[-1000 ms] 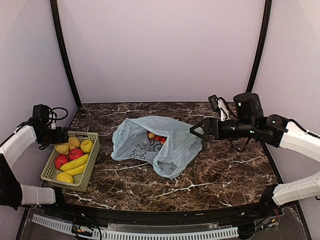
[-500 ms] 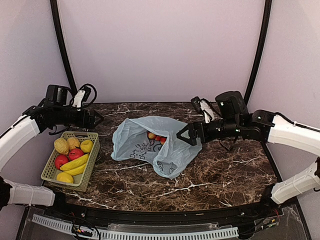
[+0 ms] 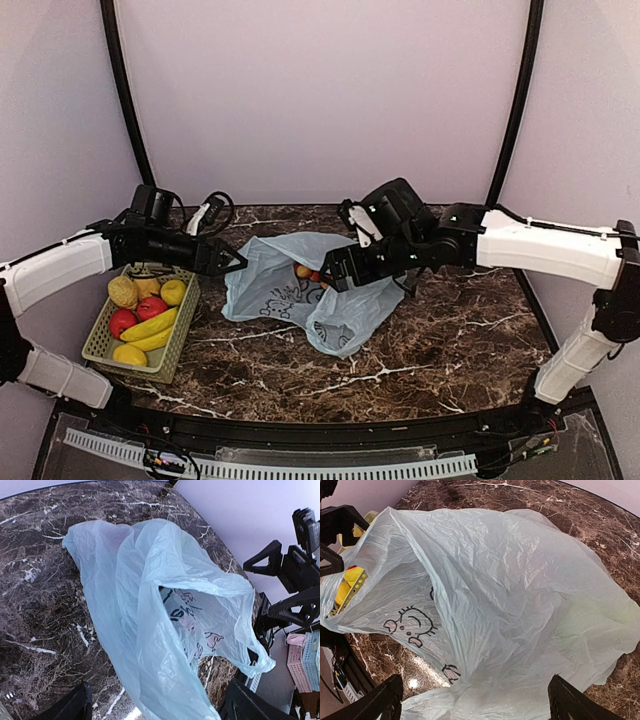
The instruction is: Untie the knot of the plastic bag and take out the fruit
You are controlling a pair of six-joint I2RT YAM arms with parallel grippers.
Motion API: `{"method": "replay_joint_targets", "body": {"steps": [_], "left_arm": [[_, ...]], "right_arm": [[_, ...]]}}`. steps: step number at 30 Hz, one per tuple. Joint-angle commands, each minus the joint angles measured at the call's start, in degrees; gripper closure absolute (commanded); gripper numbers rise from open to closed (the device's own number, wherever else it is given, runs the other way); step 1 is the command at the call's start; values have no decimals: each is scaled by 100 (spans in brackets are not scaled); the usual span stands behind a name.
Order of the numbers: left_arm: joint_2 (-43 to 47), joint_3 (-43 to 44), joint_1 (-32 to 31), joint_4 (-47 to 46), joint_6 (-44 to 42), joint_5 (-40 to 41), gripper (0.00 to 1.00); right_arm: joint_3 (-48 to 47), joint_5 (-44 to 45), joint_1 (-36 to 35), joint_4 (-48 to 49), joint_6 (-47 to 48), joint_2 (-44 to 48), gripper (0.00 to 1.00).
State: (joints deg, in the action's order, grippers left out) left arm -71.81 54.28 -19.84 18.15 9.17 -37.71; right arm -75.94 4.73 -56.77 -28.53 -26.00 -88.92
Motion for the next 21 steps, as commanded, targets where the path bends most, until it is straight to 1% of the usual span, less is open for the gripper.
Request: {"method": "replay_joint_targets", "body": {"steps": [1, 5, 7, 8, 9, 11, 12, 13, 14, 15, 17, 21], "left_arm": [[-435, 193, -51, 50, -406, -240, 10], [-707, 177, -209, -400, -316, -398, 20], [-791, 122, -280, -622, -297, -430, 32], [-817, 111, -296, -678, -290, -447, 43], [-843, 98, -299, -727, -308, -447, 49], [-813, 58, -301, -755, -350, -311, 72], [-784, 40, -302, -762, -393, -269, 76], [-710, -7, -302, -763, -418, -183, 84], [-614, -33, -302, -761, -458, -131, 87], [-571, -74, -302, -761, -477, -45, 92], [-430, -128, -302, -769, -505, 59, 97], [-232, -219, -314, -894, -477, 115, 99]], "right_arm": [[-473, 379, -44, -298, 2, -374, 1], [-837, 634, -39, -524, 8, -791, 1], [-951, 774, -44, -628, -21, -980, 1], [-998, 844, -43, -702, -33, -1071, 1], [-1027, 994, -44, -789, -53, -1140, 1], [-1041, 1391, -39, -1096, -146, -1244, 1], [-1026, 1607, -29, -1259, -198, -1256, 1], [-989, 1809, -20, -1450, -245, -1246, 1], [-905, 2023, 4, -1646, -320, -1212, 1], [-803, 2180, 34, -1808, -394, -1131, 1], [-506, 2300, 133, -2004, -533, -852, 1], [117, 2205, 398, -2085, -719, -194, 1]]}}
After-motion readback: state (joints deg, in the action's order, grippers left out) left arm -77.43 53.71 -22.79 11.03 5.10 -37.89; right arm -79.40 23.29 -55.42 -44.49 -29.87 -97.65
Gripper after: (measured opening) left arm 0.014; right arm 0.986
